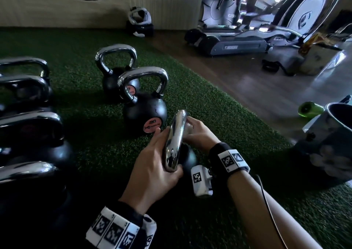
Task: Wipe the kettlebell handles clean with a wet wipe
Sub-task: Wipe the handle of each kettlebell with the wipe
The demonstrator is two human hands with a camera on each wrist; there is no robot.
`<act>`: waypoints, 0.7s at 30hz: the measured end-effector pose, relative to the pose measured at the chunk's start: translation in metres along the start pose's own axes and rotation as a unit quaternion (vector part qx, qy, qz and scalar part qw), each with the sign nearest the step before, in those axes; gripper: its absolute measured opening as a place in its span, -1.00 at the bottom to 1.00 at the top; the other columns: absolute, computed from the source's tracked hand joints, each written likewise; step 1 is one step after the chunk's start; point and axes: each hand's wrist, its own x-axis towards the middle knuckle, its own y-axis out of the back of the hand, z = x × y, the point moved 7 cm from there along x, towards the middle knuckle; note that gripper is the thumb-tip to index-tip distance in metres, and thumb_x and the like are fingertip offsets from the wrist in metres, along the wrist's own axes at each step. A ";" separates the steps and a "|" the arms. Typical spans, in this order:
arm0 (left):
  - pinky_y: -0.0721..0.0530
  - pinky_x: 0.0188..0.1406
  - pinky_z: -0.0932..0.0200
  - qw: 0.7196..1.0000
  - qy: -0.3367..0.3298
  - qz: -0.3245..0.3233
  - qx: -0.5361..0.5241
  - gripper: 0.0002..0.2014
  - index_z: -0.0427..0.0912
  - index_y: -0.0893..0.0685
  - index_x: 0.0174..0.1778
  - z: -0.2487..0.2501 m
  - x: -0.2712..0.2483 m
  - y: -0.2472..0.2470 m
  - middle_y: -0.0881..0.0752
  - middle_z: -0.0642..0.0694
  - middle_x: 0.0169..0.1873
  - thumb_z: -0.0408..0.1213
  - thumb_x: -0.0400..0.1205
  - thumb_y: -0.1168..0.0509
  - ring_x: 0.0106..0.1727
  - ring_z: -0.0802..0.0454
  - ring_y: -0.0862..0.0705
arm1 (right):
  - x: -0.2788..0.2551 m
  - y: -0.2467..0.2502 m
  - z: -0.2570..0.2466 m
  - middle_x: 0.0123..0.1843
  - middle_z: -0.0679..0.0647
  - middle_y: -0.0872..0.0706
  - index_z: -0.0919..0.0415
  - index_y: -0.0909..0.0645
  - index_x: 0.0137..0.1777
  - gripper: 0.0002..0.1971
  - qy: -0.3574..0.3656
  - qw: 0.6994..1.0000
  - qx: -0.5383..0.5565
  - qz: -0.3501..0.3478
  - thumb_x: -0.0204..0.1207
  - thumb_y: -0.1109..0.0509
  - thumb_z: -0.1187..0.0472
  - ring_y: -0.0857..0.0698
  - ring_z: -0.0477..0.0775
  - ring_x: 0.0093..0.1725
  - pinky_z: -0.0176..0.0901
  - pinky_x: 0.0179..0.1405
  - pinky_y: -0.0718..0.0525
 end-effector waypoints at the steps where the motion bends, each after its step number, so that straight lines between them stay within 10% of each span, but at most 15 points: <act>1: -0.60 0.52 -0.01 1.000 -0.006 0.004 0.007 -0.07 -0.21 -0.49 0.62 -0.001 -0.001 -0.001 -0.71 -0.21 0.41 -0.34 0.27 -0.67 0.50 -0.21 -0.65 | 0.009 -0.005 0.013 0.22 0.03 -0.83 0.04 -0.62 0.43 -0.01 0.004 1.000 -0.022 0.002 -0.02 -0.70 -0.40 -0.81 0.06 0.17 0.21 0.33 -0.75; 4: -0.21 0.64 -0.11 0.999 -0.020 0.005 0.033 0.00 -0.22 -0.47 0.63 -0.002 -0.001 -0.004 -0.68 -0.24 0.45 -0.31 0.22 -0.72 0.57 -0.19 -0.54 | 0.015 -0.011 0.028 0.07 0.08 -0.84 0.01 -0.70 0.18 -0.31 -0.002 0.998 -0.069 0.004 0.06 -0.54 -0.33 -0.81 0.22 0.13 0.29 0.20 -0.76; 9: 0.08 0.71 0.21 0.998 0.002 -0.068 -0.009 -0.01 0.49 -0.21 0.52 -0.010 0.007 -0.007 -0.59 -0.01 0.54 -0.22 0.32 -0.63 0.69 0.02 -0.39 | -0.004 -0.003 -0.002 0.13 0.00 -0.81 0.00 -0.67 0.33 -0.14 0.004 0.997 -0.076 -0.007 -0.03 -0.43 -0.37 -0.77 0.03 0.12 -0.18 0.03 -0.68; 13: 0.03 0.80 -0.27 0.987 -0.043 -0.140 0.064 0.04 0.44 -0.18 0.65 -0.017 0.023 0.007 -0.36 0.38 0.58 0.04 0.26 -0.55 0.80 0.10 -0.13 | -0.018 0.006 0.011 0.17 0.01 -0.79 0.00 -0.66 0.37 -0.40 -0.005 0.997 -0.041 0.060 0.33 -0.68 -0.07 -0.74 0.01 0.11 -0.34 -0.07 -0.63; 21: -0.22 0.75 -0.25 0.964 -0.098 -0.174 0.177 -0.03 0.37 -0.37 0.65 -0.019 0.057 0.036 -0.46 0.27 0.63 0.10 0.30 -0.66 0.75 0.08 -0.26 | -0.081 0.006 0.037 -0.25 -0.16 -0.64 0.02 -0.51 -0.02 -0.66 -0.066 0.963 0.037 0.257 0.47 -0.65 0.04 -0.59 -0.26 -0.30 -0.61 -0.47 -0.44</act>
